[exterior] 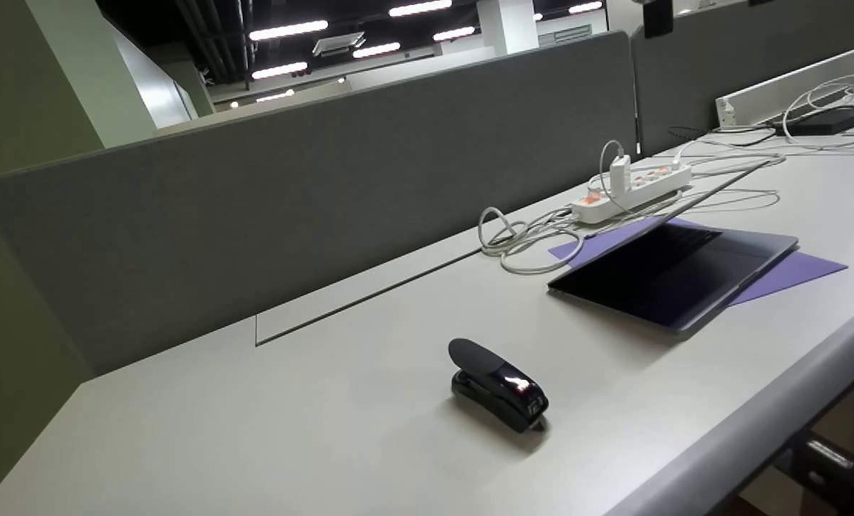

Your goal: Open the laptop fully

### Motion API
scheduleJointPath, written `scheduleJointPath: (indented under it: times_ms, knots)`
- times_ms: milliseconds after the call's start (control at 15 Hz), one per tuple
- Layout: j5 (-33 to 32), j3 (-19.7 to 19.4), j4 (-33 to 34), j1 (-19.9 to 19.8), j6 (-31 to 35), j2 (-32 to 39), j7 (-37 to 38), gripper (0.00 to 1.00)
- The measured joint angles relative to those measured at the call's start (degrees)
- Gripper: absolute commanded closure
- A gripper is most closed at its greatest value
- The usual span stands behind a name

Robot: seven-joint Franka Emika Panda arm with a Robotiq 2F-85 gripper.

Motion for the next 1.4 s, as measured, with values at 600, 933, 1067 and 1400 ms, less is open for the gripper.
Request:
scheduleJointPath:
  times_ms: [600,933,1067,1400]
  knots:
    - [-1.4,-12.4,0.3,0.7,1.7,9.5,-26.5,0.00]
    - [-1.5,-12.0,0.4,0.2,5.0,10.2,-24.5,0.00]
    - [-1.9,-11.9,0.4,-0.8,7.3,11.7,-22.4,0.00]
    - [-3.8,-12.2,0.4,-5.1,11.8,18.3,-18.8,0.00]
